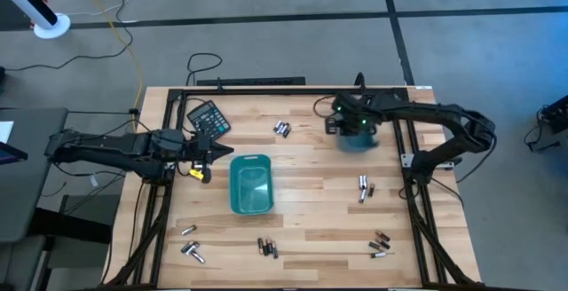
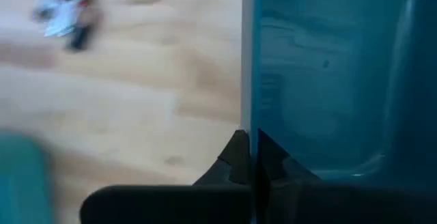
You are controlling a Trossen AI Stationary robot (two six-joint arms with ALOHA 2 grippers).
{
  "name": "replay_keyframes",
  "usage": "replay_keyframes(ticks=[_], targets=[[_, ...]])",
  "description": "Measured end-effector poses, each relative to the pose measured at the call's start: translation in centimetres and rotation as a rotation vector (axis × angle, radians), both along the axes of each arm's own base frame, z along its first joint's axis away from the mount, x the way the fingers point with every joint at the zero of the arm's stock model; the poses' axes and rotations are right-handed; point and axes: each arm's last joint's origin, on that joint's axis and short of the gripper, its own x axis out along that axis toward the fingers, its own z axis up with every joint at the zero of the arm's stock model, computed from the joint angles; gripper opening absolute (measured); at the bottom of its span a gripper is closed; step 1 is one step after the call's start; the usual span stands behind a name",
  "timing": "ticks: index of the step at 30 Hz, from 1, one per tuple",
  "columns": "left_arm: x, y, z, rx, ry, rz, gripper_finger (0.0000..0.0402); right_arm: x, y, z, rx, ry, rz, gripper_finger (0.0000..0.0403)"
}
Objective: Sort batteries
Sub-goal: Adjust the blue bin
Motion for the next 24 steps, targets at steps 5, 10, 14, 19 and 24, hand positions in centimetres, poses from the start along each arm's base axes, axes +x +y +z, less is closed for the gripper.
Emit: replay_keyframes(ticks=[5, 10, 14, 19, 24], targets=[[-0.5, 0.9, 0.1, 0.079, 0.017, 0.05, 0.0004, 3.1, 4.4, 0.9, 0.058, -0.044, 0.005, 0.0002], [-0.9, 2.2, 0.0, 0.086, 0.038, 0.138, 0.0004, 6.5, 9.5, 0.5, 0.124, -0.034, 0.013, 0.0001], [-0.9, 3.1, -0.2, 0.095, 0.068, 0.123, 0.0004, 9.3, 13.2, 0.6, 0.162, -0.022, 0.005, 0.0001], [-0.4, 3.7, -0.7, 0.091, 0.107, 0.095, 0.0004, 12.6, 15.9, 0.4, 0.166, 0.047, -0.02, 0.0], [0.0, 3.9, -1.1, 0.084, 0.136, 0.095, 0.0004, 16.4, 16.7, 0.0, 0.164, 0.051, -0.014, 0.0]])
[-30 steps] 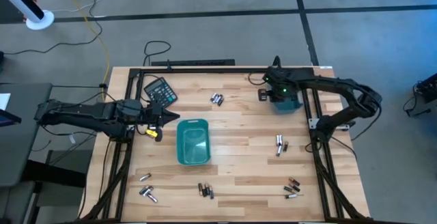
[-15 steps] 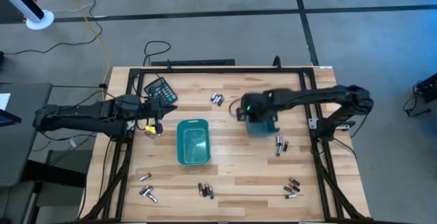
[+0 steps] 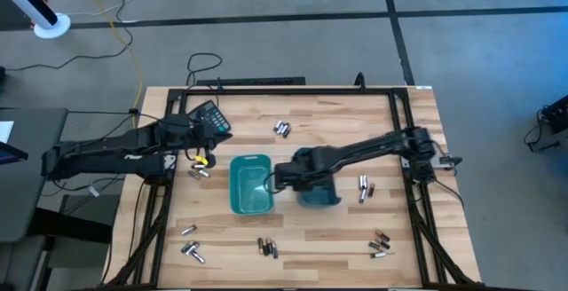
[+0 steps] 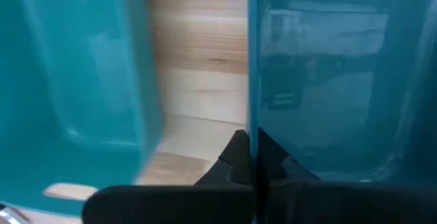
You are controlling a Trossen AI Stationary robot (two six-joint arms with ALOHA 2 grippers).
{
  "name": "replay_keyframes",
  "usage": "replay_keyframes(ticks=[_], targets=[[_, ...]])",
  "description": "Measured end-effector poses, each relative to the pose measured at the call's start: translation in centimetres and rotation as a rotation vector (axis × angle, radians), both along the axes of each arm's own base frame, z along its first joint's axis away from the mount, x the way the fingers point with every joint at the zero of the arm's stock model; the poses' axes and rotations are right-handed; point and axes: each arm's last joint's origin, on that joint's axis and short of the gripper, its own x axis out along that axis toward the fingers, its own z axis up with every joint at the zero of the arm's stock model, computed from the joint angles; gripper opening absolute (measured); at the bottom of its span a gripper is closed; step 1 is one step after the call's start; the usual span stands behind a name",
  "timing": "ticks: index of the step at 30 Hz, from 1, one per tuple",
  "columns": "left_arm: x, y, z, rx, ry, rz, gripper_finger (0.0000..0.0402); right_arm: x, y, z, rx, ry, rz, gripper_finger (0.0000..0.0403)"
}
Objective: Sort batteries
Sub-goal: Adjust the blue bin
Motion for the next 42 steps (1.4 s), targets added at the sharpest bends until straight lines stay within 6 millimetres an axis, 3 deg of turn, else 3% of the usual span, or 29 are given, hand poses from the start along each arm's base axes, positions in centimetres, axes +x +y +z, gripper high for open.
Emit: replay_keyframes(ticks=[3, 7, 15, 25, 42], targets=[[0.0, 0.0, 0.0, -0.001, 0.004, -0.001, 0.0004, 2.1, 0.0, 0.0, -0.006, -0.025, 0.023, 0.0], [-0.1, 0.0, 0.0, -0.002, -0.002, 0.0, 0.0004, 3.1, -0.1, -0.1, -0.016, 0.031, 0.023, 0.0], [-0.4, -0.1, -0.4, -0.012, 0.045, 0.0, 0.0004, 2.0, 0.3, 0.2, -0.02, 0.15, -0.035, 0.0001], [-0.4, -0.1, -0.5, -0.005, 0.059, -0.004, 0.0004, 2.5, 0.4, 0.3, -0.007, 0.095, -0.045, 0.0003], [-0.4, -0.1, -0.5, 0.006, 0.063, -0.008, 0.0004, 2.6, 0.4, 0.2, -0.003, 0.088, -0.025, 0.0042]])
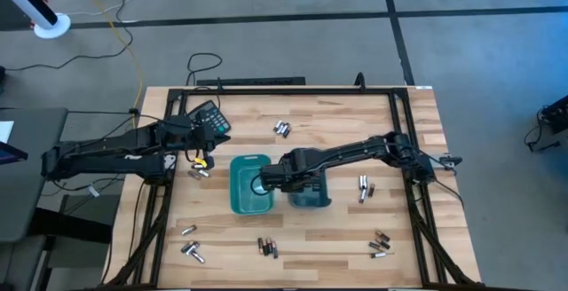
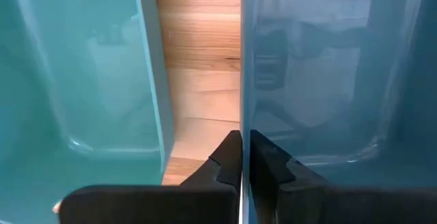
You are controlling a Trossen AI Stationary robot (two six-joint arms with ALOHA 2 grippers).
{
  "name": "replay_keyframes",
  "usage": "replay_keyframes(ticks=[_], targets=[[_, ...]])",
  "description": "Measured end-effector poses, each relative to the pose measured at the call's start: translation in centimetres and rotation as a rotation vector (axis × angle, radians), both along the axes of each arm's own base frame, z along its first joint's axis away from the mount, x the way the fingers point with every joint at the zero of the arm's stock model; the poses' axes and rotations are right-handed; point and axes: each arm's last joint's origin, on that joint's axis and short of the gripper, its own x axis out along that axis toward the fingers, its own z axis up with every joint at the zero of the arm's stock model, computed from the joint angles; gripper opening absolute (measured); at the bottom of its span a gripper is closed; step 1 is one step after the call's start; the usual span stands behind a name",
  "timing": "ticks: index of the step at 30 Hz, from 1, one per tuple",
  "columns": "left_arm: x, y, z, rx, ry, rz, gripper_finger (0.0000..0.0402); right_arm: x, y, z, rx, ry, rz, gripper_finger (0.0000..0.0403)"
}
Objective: Sort batteries
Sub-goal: Adjust the blue bin
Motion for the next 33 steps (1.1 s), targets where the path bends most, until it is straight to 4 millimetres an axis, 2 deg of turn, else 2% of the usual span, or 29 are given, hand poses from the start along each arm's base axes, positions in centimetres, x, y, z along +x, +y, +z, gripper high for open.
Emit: replay_keyframes(ticks=[33], targets=[[-0.2, -0.1, -0.46, -0.041, 0.041, -0.002, 0.0004, 0.23, 0.3, 0.06, -0.007, -0.029, 0.058, 0.0053]])
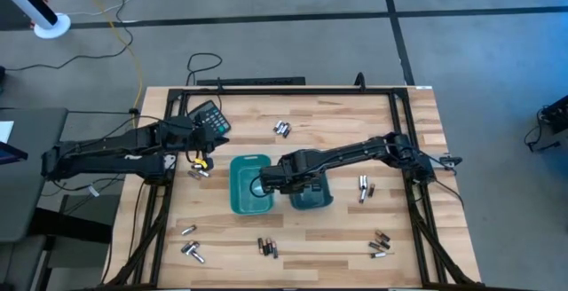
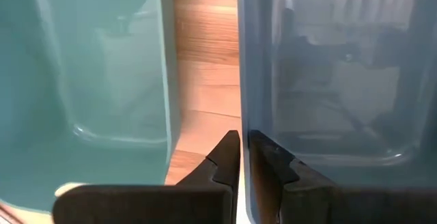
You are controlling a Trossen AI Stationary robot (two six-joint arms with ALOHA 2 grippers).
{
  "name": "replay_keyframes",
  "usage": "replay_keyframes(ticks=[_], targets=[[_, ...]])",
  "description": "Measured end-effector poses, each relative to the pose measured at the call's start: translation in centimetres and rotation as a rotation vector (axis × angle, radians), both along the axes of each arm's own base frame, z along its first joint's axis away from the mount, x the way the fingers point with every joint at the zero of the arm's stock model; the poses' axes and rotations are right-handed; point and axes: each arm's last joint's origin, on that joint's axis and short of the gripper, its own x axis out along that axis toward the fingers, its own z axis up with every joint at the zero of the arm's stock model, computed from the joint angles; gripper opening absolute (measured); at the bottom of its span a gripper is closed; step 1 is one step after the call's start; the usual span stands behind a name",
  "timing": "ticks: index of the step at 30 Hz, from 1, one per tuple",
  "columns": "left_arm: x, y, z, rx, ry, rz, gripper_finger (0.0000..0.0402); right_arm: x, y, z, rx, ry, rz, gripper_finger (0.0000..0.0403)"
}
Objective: Sort batteries
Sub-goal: Adjust the blue bin, then put the silver battery into the green bin
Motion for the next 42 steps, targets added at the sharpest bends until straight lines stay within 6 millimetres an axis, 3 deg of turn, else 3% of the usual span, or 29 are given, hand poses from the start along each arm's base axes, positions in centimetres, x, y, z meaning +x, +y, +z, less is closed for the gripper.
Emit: replay_keyframes(ticks=[19, 28, 36, 42], targets=[[0.0, 0.0, 0.0, -0.024, -0.008, -0.004, 0.0004, 0.3, -0.8, 0.2, -0.036, -0.03, -0.017, 0.0053], [0.0, 0.0, 0.0, -0.027, -0.009, -0.002, 0.0004, -0.4, -1.2, 1.5, -0.059, -0.035, 0.075, 0.0052], [0.0, -0.1, -0.1, -0.03, 0.004, -0.002, 0.0004, -2.1, -1.4, 5.1, -0.103, -0.09, 0.173, 0.0052], [0.0, -0.1, -0.1, -0.041, -0.002, 0.005, 0.0004, -4.2, -2.2, 7.8, -0.204, -0.074, 0.52, 0.0052]])
